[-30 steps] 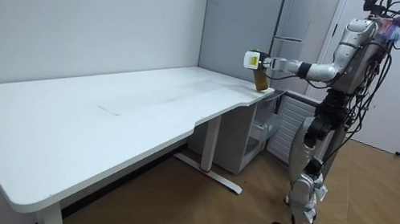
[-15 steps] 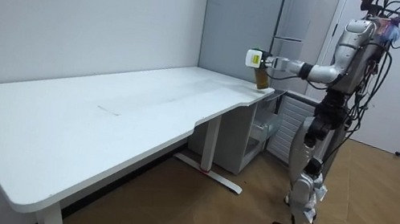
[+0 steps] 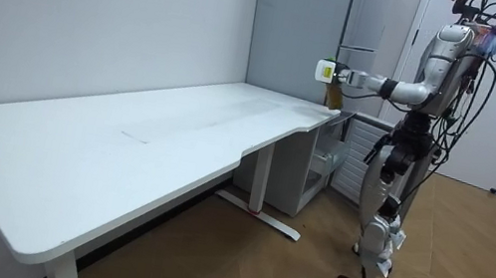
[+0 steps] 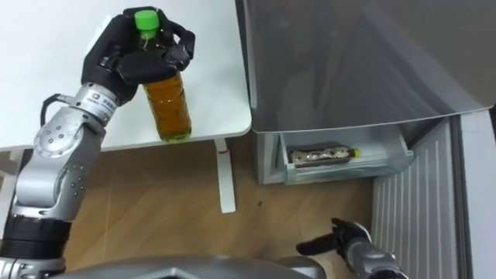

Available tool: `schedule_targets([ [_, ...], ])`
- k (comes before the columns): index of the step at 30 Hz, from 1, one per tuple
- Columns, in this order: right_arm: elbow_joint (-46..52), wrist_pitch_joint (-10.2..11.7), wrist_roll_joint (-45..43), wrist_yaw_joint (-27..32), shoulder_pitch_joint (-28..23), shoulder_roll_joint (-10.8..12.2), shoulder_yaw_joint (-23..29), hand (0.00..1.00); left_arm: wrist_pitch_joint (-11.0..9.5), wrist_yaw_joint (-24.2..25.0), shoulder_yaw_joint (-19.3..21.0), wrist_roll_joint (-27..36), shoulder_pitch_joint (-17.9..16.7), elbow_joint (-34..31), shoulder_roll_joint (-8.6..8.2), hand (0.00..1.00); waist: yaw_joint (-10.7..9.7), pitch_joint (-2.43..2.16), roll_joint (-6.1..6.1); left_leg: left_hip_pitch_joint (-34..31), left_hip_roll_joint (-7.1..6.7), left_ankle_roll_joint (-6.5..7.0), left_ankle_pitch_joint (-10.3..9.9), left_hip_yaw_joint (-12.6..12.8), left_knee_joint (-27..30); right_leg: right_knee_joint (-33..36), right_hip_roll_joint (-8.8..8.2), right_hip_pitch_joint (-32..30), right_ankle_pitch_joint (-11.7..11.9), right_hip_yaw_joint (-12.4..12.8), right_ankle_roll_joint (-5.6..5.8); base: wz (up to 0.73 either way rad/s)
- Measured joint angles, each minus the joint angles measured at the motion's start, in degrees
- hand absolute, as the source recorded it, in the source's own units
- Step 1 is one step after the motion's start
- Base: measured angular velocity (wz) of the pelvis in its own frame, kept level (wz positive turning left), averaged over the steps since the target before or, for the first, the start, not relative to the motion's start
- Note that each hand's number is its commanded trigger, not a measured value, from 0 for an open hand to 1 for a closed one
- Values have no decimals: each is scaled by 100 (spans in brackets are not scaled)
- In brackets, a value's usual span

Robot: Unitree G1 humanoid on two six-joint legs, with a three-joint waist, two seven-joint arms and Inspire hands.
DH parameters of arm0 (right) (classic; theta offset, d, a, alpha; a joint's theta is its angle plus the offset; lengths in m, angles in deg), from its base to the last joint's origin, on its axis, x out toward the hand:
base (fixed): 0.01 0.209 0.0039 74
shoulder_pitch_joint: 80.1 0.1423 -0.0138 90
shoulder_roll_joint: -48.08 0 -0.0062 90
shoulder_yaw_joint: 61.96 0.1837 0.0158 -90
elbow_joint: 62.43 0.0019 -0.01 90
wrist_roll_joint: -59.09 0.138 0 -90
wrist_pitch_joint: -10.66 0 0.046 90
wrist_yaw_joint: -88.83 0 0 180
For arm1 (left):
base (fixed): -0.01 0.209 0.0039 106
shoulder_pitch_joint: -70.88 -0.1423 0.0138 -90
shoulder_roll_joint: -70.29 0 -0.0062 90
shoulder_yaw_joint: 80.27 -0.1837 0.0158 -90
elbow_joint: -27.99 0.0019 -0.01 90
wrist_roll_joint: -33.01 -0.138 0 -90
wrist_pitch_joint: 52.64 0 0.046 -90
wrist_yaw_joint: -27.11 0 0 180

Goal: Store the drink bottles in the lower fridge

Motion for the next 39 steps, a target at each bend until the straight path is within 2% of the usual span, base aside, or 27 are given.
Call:
schedule_targets([
  [6, 193, 4, -48, -177, 38, 17, -267, 0, -16, 10, -13, -3, 0, -30, 3, 100, 108, 3, -15, -74, -13, 0, 1, -78, 47, -40, -13, 15, 0, -107, 0, 10],
  [10, 511, 64, -212, -212, 80, 17, -383, 0, -15, 110, -21, -2, 0, -108, 3, 100, 99, 6, -92, -131, -15, 0, 1, -139, 52, -39, -16, -3, 0, -181, 0, 9],
  [15, 809, 40, -579, -271, 78, 17, -495, 0, -16, 100, -73, 17, -3, -417, -13, 100, 110, -31, -210, -142, -24, 0, 1, -174, 59, -38, -25, 1, 0, -243, 0, 3],
  [20, 1181, 55, -770, -297, 79, 9, -701, 0, -47, 111, -263, 113, -9, -560, -11, 100, 119, -31, -210, -56, -42, 2, 2, -181, 52, -51, -46, 86, 0, -270, 0, 0],
  [28, 2117, 46, -860, -546, 40, -1, -821, 0, -52, 317, -390, 359, -488, -558, 13, 100, 102, -10, -241, 14, -42, 2, 3, -162, 58, -40, -50, 149, -1, -286, 2, 0],
  [30, 2412, 44, -859, -703, -11, 7, -823, 0, -52, 409, -397, 359, -509, -558, 12, 100, 106, 6, -267, -41, -45, 3, 2, -169, 112, -42, -52, 130, -1, -294, 2, 3],
  [35, 3113, 38, -846, -1092, -155, 38, -828, 0, -52, 637, -466, 359, -572, -557, 4, 100, 110, 4, -275, -113, -51, 3, 2, -173, 151, -39, -58, 99, -1, -314, 2, 2],
  [39, 3448, 23, -838, -1310, -266, 78, -828, 0, -52, 849, -475, 360, -667, -533, -128, 100, 100, 4, -275, -114, -48, 3, 2, -145, 149, -42, -59, 87, -2, -308, 3, 0],
])
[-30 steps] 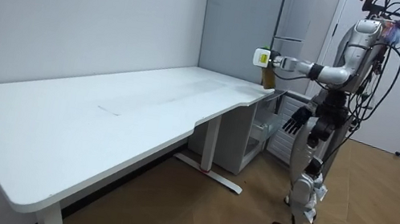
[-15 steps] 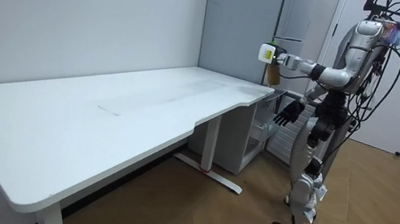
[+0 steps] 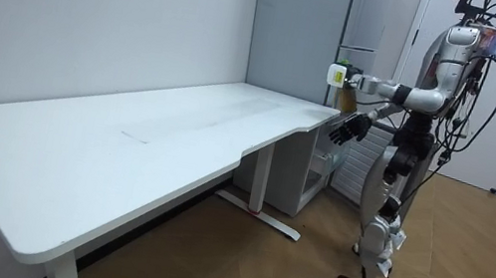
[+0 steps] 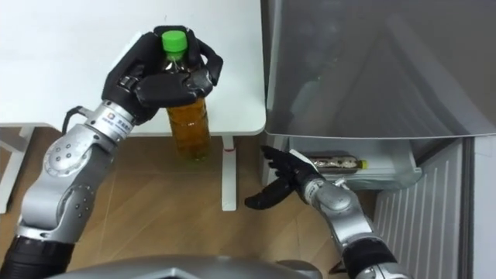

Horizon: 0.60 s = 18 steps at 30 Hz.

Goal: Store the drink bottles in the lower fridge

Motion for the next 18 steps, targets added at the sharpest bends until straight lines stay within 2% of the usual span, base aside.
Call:
schedule_targets([
  [4, 241, -33, 8, -200, -125, 33, -1, 0, 0, 50, -40, -1, -99, 1, -118, 100, -7, 2, 2, -10, 6, 0, 0, 15, -4, 19, -2, -25, 0, 2, 0, 0],
  [11, 423, -111, 7, -489, -143, 59, -15, 0, 1, 140, -163, -1, -100, 4, -119, 100, -10, 10, 19, -17, 11, 1, -1, 56, -6, 88, -8, -69, -4, 18, 6, 0],
  [14, 512, -237, 7, -717, -146, 55, -126, 0, 1, 188, -264, -1, -99, 43, -112, 100, -6, 11, 22, -5, 12, 1, 0, 99, -5, 98, -14, -64, -4, 21, 6, 0],
  [18, 604, -251, 18, -1101, -147, 46, -156, 0, 4, 335, -272, -7, -100, 222, -79, 100, 13, 12, 30, 13, 16, 1, 0, 115, -2, 119, -12, -65, -4, 40, 6, 0],
])
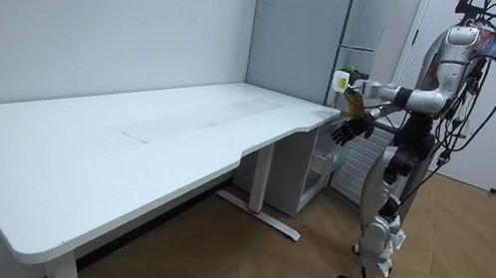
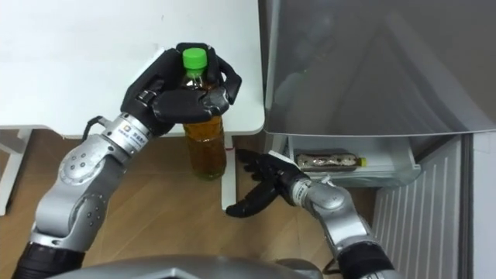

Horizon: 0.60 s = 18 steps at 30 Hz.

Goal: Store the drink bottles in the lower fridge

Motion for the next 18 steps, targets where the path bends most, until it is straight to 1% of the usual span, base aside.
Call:
schedule_targets([
  [4, 89, -126, 141, -422, -1, -39, -8, 0, 0, 69, 0, 9, 0, 56, 49, 100, 3, 9, 12, -9, 3, 1, 0, 3, 1, 60, 2, -40, -1, 32, 1, -1],
  [6, 277, -213, 291, -555, -1, -62, -71, 0, 0, 72, -30, 0, 0, 56, 48, 100, 61, 10, 12, -32, 9, 2, 0, 37, -1, 81, 7, -91, -1, 68, 1, -9],
  [12, 729, -229, 816, -982, -11, -76, -119, 0, 2, 237, -324, -2, 0, 85, 45, 100, 114, 19, -41, -59, 11, 2, 1, 42, -1, 85, 8, -125, -1, 69, 1, -1],
  [15, 796, -232, 846, -1193, -12, -74, -173, 0, 2, 306, -414, -2, 0, 86, 46, 100, 117, 28, -97, -94, 12, 3, 1, 42, 11, 85, 5, -147, -1, 62, 1, 0],
  [18, 803, -261, 845, -1377, -12, -78, -178, 0, 2, 311, -459, -2, 0, 92, 46, 100, 113, 24, -142, -132, 11, 3, 1, 41, 19, 87, 4, -185, 0, 65, 1, 0],
])
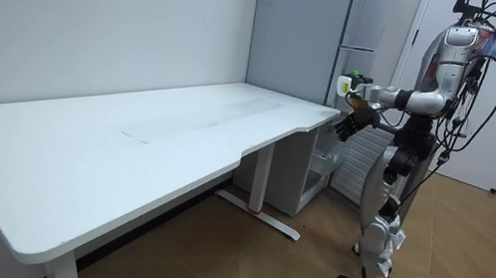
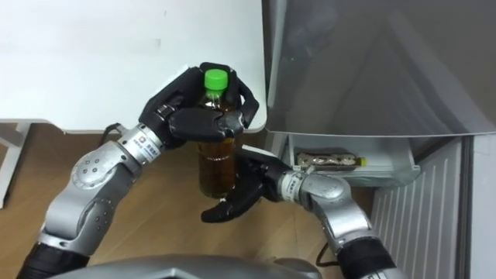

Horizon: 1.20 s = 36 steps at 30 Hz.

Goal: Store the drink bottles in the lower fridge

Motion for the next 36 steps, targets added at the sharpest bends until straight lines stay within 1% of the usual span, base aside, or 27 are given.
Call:
schedule_targets([
  [7, 40, -167, -1, -182, 0, -15, -47, 0, 2, -15, -182, -10, 0, 10, 2, 100, -6, 0, -11, -31, -2, 0, 0, 0, -4, -5, 0, -3, 0, -3, 0, 0],
  [15, 72, -180, -2, -234, -1, -108, -151, 0, 1, -38, -296, -20, 0, 91, 0, 100, -9, 0, -10, -40, -2, 0, 0, -6, 13, -3, 0, -1, 0, -5, 0, 0],
  [18, 167, -236, -2, -280, -9, -115, -217, 0, 2, -37, -375, -117, 0, 111, 2, 100, -8, -1, -9, -53, -2, 0, 0, -23, 31, -3, 0, 2, 0, -19, 0, 1],
  [20, 218, -322, -1, -317, -9, -121, -217, 0, 2, -26, -392, -130, 0, 110, 2, 100, 7, 0, -5, -69, -2, 0, 0, -26, 47, -2, 0, -5, 0, -22, 0, 0],
  [21, 277, -354, 0, -331, -9, -121, -216, 0, 1, -16, -390, -129, 0, 110, 2, 100, 9, 1, -2, -92, -3, 0, 0, -30, 61, -2, -2, -24, 1, -26, -1, 0],
  [26, 288, -355, 13, -351, -8, -113, -211, 0, 1, 35, -408, -185, 0, 113, 8, 100, 3, 7, 27, -105, -5, 1, -1, -44, 65, 26, -7, -41, 1, -47, -1, 0],
  [29, 286, -355, 74, -367, -8, -117, -224, 0, -1, 167, -471, -269, 1, 155, 40, 100, -1, 11, 53, -114, -5, 1, -1, -45, 64, 25, -10, -43, 1, -61, -1, 0],
  [34, 275, -465, 427, -356, -18, -213, -352, 0, -1, 211, -571, -261, 1, 224, 116, 100, 8, 9, 84, -130, 0, 1, -1, -44, 64, 24, -11, -51, 1, -93, -1, 0],
  [36, 275, -465, 556, -339, -72, -217, -350, 0, -1, 211, -599, -262, 1, 228, 122, 100, 20, 8, 104, -134, 0, 1, -1, -44, 57, 24, -9, -57, 1, -87, -1, 0],
])
